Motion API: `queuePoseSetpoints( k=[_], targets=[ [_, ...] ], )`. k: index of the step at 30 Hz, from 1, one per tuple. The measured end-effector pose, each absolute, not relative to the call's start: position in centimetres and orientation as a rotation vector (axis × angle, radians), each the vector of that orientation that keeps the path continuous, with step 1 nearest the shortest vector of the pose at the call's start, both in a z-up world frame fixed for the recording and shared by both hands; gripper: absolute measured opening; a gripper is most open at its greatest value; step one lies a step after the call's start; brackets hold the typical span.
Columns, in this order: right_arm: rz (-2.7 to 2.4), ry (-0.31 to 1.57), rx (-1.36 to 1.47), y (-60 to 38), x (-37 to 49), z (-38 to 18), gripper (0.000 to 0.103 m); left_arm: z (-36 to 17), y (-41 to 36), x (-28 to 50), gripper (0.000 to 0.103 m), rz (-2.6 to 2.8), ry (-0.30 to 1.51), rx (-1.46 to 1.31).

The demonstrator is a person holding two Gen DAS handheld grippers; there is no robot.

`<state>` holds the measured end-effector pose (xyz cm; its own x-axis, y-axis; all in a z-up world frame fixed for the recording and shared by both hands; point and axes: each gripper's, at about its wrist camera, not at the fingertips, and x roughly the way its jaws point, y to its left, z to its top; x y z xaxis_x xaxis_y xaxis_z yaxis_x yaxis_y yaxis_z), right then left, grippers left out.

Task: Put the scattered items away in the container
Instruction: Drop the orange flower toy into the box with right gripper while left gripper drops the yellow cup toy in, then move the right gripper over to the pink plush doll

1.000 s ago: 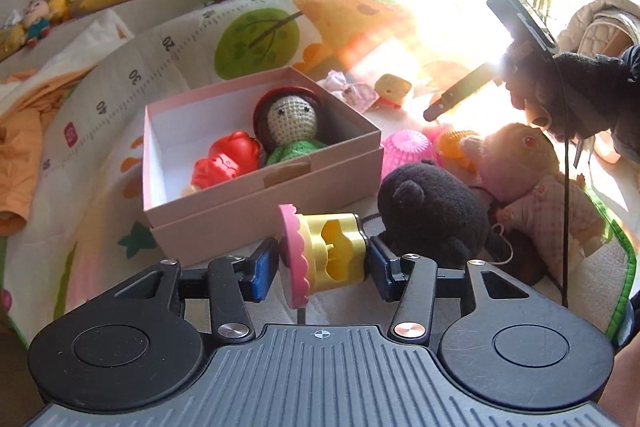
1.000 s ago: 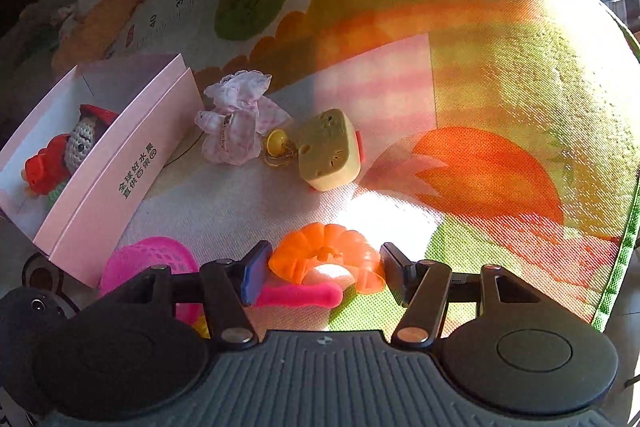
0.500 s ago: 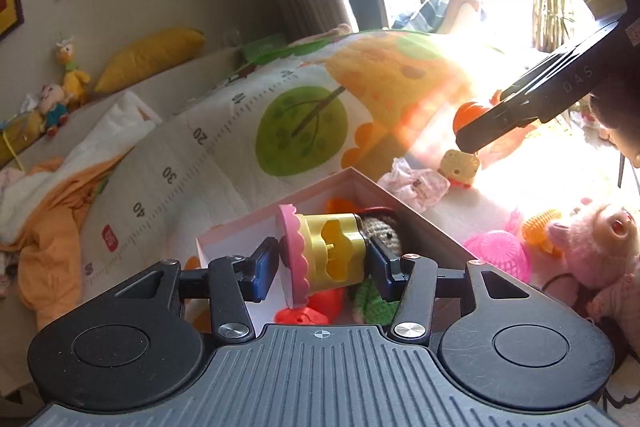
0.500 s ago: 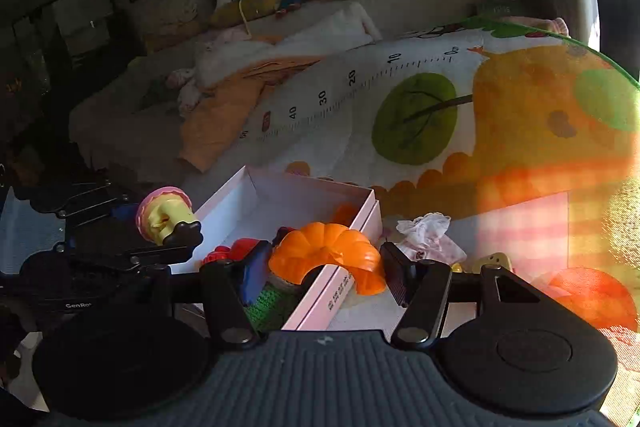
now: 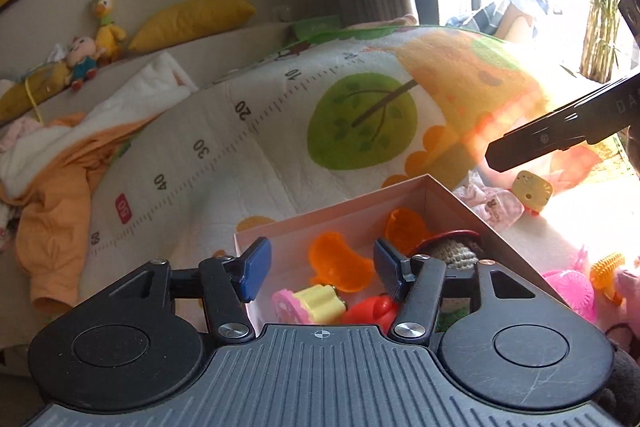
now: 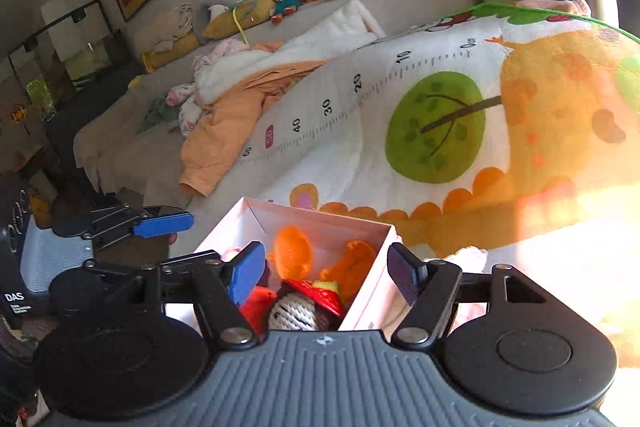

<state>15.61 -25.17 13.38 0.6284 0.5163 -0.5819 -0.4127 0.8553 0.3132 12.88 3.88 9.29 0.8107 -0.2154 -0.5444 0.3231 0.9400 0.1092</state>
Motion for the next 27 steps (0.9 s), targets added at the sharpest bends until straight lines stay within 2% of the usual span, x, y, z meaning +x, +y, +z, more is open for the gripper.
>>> queuePoseSetpoints(
  k=[11, 20, 24, 27],
  targets=[
    [0.428, 0.717, 0.123, -30.1, 7.8, 12.2, 0.070, 9.2, -0.9, 3.6, 0.085, -0.447, 0.590, 0.129],
    [0.353, 0.600, 0.097, -30.9, -0.1, 11.3, 0.073, 6.7, -2.9, -0.2, 0.092, -0.443, 0.651, 0.093],
    [0.219, 0.513, 0.047, -31.2, -4.7, 9.1, 0.081, 4.3, -4.0, -1.6, 0.092, -0.408, 0.686, 0.041],
    [0.144, 0.540, 0.069, -31.8, -7.5, 6.9, 0.082, 3.2, -4.4, -2.6, 0.093, -0.396, 0.719, -0.001]
  ],
)
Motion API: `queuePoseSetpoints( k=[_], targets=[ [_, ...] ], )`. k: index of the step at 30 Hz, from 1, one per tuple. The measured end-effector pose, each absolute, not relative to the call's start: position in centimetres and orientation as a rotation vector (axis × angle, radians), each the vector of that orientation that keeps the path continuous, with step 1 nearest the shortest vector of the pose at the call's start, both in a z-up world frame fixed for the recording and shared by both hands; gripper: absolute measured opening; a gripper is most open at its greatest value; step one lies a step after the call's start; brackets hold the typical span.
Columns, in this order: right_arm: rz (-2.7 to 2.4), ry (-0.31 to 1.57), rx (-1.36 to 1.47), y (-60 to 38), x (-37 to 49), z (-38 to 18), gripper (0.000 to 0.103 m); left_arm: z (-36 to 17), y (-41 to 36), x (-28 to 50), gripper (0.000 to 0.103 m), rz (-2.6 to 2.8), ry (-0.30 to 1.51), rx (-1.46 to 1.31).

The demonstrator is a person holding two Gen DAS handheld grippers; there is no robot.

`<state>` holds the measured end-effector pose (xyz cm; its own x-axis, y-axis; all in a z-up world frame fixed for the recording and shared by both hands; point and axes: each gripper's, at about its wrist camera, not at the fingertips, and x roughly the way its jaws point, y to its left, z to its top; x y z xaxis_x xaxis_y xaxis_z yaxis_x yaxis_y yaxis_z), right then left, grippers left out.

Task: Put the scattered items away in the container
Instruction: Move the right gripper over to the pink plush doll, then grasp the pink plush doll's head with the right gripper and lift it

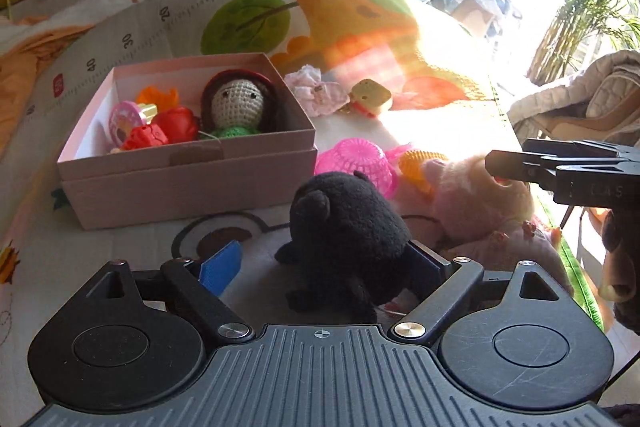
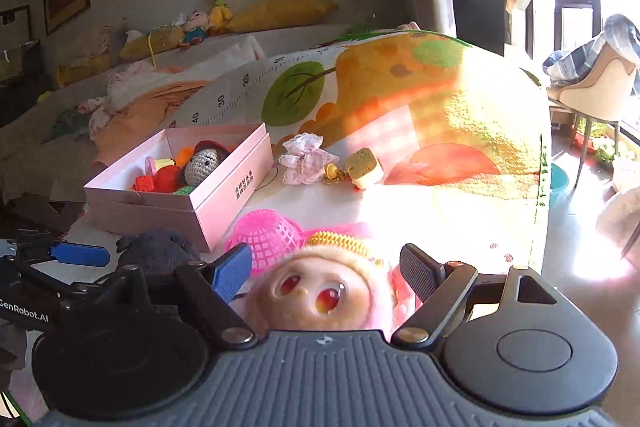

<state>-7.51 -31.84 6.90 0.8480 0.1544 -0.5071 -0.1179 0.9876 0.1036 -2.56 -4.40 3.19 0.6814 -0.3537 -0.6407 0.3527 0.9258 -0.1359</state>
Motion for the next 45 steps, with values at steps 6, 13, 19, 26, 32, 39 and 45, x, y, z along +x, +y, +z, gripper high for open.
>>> queuePoseSetpoints(
  k=[6, 13, 19, 26, 32, 39, 45],
  targets=[
    [0.137, 0.571, 0.123, -32.4, -10.5, 4.8, 0.083, 2.7, -5.6, -4.0, 0.094, -0.344, 0.696, 0.099],
    [0.132, 0.513, -0.039, -29.7, -12.2, 5.1, 0.084, 2.1, -5.0, -6.2, 0.095, -0.318, 0.719, 0.090],
    [0.098, 0.567, -0.023, -29.0, -12.7, 3.7, 0.089, 2.5, -3.6, -6.9, 0.096, -0.273, 0.719, 0.069],
    [0.245, 0.626, 0.169, -30.5, -13.7, 4.0, 0.085, 4.2, -5.0, -9.1, 0.096, -0.502, 0.695, 0.044],
    [0.262, 0.576, 0.292, -32.9, -15.4, 5.3, 0.090, 3.9, -9.2, -9.4, 0.096, -0.657, 0.726, 0.097],
    [0.216, 0.552, 0.344, -34.9, -15.1, 6.5, 0.093, 1.1, -14.3, -4.4, 0.096, -0.638, 0.862, 0.133],
    [0.210, 0.564, 0.297, -34.6, -12.4, 6.9, 0.095, 1.0, -15.1, -5.8, 0.077, -0.611, 0.795, 0.212]
  ],
)
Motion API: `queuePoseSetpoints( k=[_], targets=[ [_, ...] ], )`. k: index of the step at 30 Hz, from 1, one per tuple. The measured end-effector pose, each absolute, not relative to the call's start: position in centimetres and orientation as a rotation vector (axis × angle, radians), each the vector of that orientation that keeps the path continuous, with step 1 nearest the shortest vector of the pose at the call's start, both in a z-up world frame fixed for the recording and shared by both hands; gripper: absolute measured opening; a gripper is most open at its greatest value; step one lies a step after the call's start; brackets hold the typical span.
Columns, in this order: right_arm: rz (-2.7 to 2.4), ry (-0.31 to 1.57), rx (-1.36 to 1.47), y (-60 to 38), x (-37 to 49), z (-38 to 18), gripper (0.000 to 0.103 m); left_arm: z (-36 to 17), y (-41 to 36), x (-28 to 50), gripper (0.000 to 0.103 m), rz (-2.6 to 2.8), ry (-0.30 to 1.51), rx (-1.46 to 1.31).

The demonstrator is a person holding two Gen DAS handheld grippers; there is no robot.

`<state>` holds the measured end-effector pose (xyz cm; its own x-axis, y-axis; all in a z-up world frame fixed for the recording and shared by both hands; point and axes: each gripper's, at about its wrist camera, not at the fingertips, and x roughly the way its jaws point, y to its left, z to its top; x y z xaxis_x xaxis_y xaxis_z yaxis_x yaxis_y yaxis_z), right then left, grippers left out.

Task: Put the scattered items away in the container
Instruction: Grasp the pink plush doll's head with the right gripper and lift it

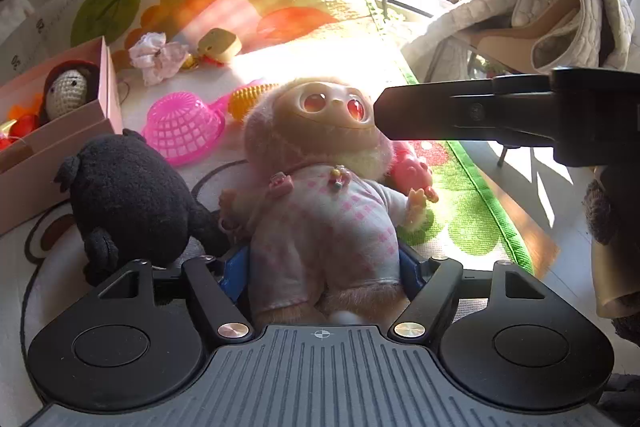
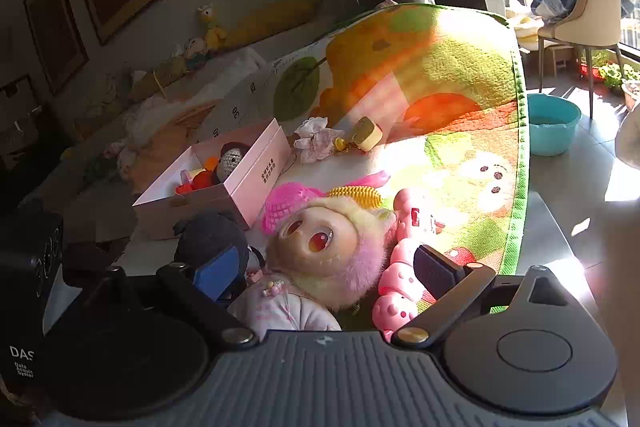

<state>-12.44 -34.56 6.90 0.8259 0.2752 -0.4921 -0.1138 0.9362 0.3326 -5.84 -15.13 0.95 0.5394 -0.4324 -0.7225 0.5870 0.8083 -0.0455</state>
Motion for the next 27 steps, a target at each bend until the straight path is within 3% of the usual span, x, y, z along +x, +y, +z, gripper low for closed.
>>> queuePoseSetpoints(
  k=[10, 13, 15, 17, 27],
  targets=[
    [0.281, 0.698, 0.239, -31.0, -6.7, 3.4, 0.095, 1.2, -13.7, -8.5, 0.080, -0.592, 0.808, 0.234],
    [0.301, 0.711, 0.180, -30.0, -6.8, 3.1, 0.084, 0.7, -13.5, -8.3, 0.085, -0.591, 0.827, 0.219],
    [0.309, 0.711, 0.189, -30.0, -7.1, 3.2, 0.081, 0.5, -13.5, -8.2, 0.085, -0.595, 0.831, 0.213],
    [0.297, 0.705, 0.190, -30.2, -7.6, 3.5, 0.081, 0.7, -13.5, -8.4, 0.078, -0.609, 0.823, 0.213],
    [0.246, 0.595, 0.152, -30.5, -12.3, 7.5, 0.080, 2.9, -13.6, -11.3, 0.079, -0.679, 0.724, 0.214]
  ],
)
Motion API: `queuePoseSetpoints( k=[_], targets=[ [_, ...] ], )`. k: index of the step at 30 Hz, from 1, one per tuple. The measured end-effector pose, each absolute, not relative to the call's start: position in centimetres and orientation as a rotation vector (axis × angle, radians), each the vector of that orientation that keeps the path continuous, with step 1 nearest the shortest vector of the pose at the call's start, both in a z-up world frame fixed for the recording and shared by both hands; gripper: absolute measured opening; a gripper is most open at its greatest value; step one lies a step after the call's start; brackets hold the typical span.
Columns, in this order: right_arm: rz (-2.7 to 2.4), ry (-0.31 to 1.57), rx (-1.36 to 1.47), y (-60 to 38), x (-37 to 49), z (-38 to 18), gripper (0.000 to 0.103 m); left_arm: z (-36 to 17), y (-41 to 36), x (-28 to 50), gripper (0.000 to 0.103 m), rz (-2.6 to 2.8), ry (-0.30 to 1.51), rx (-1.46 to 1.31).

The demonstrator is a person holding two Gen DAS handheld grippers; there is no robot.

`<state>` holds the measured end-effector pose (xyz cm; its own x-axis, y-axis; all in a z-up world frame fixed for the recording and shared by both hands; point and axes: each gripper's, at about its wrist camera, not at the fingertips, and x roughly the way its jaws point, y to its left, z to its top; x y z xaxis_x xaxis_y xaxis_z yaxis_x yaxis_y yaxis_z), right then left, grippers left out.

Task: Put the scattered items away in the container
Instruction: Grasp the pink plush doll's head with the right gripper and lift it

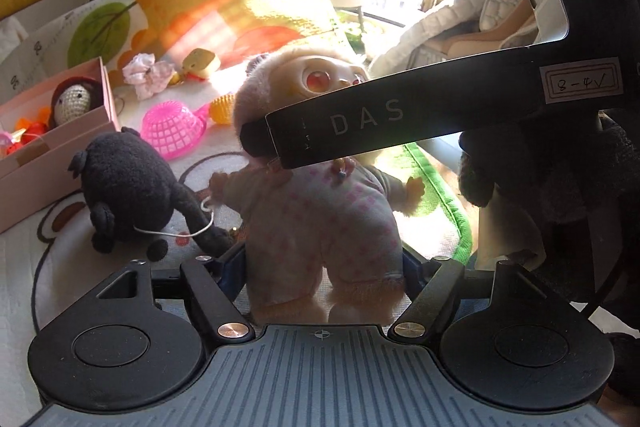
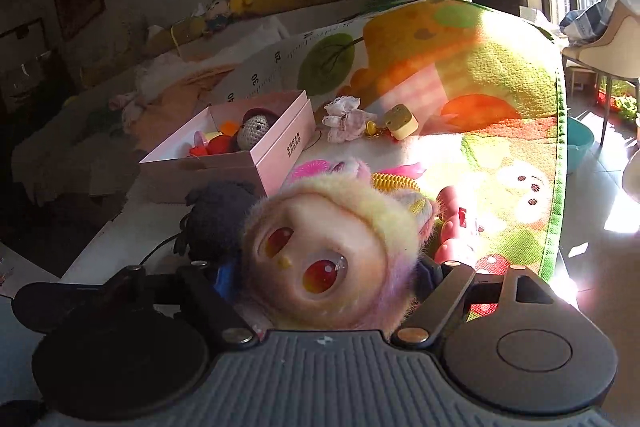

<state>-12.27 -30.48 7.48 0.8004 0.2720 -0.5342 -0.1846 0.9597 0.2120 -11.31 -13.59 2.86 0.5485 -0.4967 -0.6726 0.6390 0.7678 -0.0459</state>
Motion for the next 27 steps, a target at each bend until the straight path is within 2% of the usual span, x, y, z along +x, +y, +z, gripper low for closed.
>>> queuePoseSetpoints(
  k=[3, 7, 15, 21, 27],
  targets=[
    [0.260, 0.564, 0.145, -30.2, -13.7, 9.0, 0.079, 3.7, -12.9, -11.6, 0.080, -0.675, 0.698, 0.187],
    [0.286, 0.508, 0.087, -28.6, -15.4, 11.3, 0.079, 5.1, -11.4, -12.9, 0.073, -0.679, 0.634, 0.175],
    [0.446, 0.396, 0.036, -24.9, -15.1, 17.2, 0.079, 9.2, -7.2, -16.2, 0.072, -0.538, 0.367, 0.227],
    [0.583, 0.403, 0.042, -21.2, -9.3, 20.2, 0.079, 10.8, -4.0, -13.1, 0.072, -0.393, 0.273, 0.253],
    [0.663, 0.475, 0.009, -16.5, 0.6, 20.0, 0.079, 10.2, -0.9, -4.6, 0.072, -0.301, 0.308, 0.271]
  ],
)
